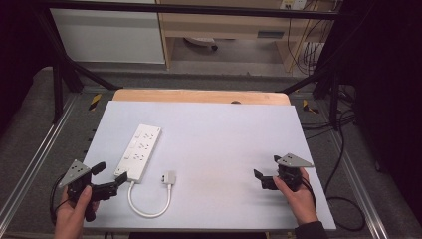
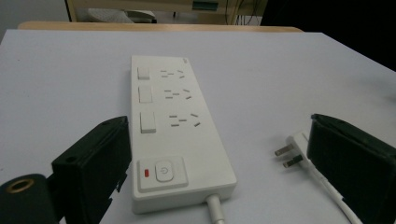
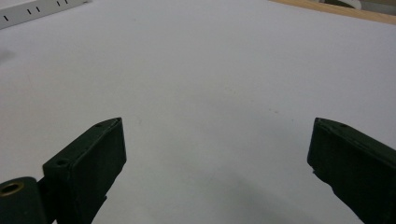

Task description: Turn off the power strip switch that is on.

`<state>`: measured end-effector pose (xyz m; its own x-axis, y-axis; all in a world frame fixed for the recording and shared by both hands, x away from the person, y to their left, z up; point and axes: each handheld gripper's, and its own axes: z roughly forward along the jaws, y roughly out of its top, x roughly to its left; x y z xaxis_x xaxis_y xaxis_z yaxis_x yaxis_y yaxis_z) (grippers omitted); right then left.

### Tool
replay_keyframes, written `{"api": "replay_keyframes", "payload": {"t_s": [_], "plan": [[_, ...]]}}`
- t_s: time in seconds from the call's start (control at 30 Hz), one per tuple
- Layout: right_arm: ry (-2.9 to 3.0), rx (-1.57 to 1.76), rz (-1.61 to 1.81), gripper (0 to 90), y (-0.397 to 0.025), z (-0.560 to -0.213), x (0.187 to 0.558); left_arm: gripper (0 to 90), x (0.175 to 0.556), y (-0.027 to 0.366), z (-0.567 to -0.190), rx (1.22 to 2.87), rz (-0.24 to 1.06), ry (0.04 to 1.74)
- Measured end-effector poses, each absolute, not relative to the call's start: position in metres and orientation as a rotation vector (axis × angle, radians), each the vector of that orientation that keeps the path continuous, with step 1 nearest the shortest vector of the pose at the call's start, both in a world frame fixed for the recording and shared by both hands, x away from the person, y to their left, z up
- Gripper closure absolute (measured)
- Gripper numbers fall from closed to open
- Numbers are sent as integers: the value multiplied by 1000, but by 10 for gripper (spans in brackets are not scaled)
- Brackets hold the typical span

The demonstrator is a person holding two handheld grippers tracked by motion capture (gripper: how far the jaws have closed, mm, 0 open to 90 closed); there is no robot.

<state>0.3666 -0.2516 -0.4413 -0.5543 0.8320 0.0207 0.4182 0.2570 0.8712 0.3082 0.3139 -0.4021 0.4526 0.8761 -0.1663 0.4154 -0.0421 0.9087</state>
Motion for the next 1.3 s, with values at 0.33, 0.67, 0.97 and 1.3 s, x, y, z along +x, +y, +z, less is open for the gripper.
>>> {"api": "replay_keyframes", "payload": {"t_s": [0.33,0.67,0.97,1.3], "plan": [[2094,1118,1232,48,-249,-440,366,61,319,307,-388,1666,551,1128],[2105,1114,1223,47,-247,-441,365,66,338,299,-370,1662,564,1124],[2116,1104,1222,47,-244,-442,365,66,358,288,-354,1649,566,1091],[2103,1114,1232,45,-247,-441,364,65,376,280,-349,1664,560,1081]]}}
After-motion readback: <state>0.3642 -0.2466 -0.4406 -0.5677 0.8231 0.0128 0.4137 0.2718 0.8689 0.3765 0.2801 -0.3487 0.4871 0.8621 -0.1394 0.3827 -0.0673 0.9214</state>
